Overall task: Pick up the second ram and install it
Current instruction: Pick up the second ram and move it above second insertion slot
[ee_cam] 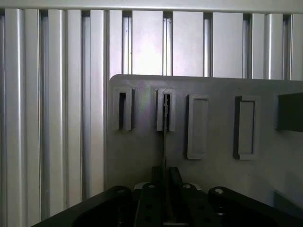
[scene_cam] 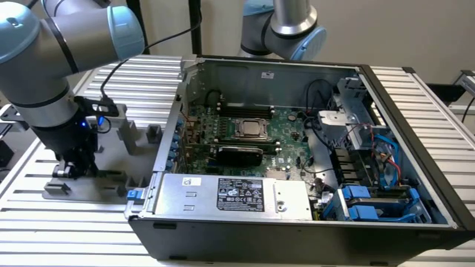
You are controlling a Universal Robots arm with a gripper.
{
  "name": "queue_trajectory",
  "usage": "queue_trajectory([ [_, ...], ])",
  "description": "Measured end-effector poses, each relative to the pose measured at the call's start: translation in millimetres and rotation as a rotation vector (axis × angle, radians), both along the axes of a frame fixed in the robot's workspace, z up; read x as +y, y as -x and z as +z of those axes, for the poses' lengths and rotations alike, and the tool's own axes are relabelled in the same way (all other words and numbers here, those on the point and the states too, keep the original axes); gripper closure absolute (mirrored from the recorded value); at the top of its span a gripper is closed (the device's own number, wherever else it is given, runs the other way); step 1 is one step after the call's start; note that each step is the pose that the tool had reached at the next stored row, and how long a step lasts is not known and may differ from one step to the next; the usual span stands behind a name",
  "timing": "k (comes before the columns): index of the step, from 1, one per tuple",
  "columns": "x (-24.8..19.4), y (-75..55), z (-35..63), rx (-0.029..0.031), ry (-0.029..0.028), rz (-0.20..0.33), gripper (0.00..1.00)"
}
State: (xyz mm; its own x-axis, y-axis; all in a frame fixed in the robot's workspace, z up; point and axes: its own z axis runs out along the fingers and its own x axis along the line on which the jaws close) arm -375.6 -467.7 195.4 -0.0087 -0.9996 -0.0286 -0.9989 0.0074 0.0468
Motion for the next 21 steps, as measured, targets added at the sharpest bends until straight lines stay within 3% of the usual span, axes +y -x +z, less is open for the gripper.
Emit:
queue_trajectory([
  [2,0.0,0.0,0.0,0.0,0.0,0.0,0.87],
  [21,-0.1,0.0,3.2,0.0001,0.0001,-0.041,0.87],
])
